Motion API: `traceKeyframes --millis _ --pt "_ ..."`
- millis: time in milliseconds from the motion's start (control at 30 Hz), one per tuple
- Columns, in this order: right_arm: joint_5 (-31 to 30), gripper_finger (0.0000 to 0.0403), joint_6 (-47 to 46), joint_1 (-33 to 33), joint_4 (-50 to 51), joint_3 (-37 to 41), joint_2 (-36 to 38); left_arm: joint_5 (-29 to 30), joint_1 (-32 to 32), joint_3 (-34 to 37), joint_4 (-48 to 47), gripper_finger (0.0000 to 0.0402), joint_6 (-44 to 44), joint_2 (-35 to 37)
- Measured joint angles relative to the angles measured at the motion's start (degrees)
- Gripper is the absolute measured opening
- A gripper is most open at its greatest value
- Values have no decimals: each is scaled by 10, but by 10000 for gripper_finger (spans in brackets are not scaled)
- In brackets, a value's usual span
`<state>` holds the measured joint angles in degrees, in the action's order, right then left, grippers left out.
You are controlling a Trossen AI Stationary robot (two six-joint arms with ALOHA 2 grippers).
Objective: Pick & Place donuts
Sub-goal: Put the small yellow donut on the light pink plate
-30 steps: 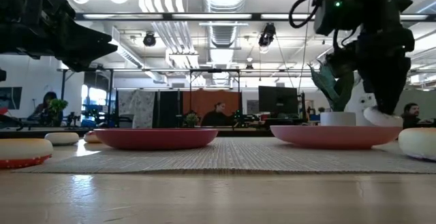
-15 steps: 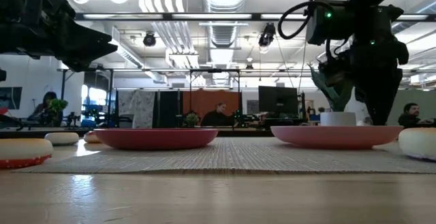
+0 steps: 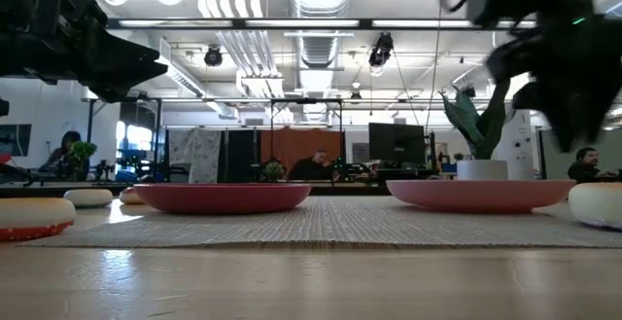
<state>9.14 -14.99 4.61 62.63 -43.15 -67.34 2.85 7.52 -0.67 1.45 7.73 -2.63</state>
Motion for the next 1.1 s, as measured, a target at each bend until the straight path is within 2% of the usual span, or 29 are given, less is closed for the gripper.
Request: traceKeyframes --millis 67,133,267,467,767,1100 --pt "60 208 11 52 9 12 17 0 0 0 0 139 0 0" --pt "88 206 8 114 11 25 31 0 0 0 0 139 0 0" --pt "88 201 -68 223 -13 51 35 0 0 0 0 139 0 0" --pt "67 201 -170 324 -85 64 8 0 0 0 0 139 0 0" --pt "28 201 -225 382 -127 70 -56 0 0 0 0 139 0 0" --pt "44 201 -241 405 -170 70 -111 0 0 0 0 139 0 0"
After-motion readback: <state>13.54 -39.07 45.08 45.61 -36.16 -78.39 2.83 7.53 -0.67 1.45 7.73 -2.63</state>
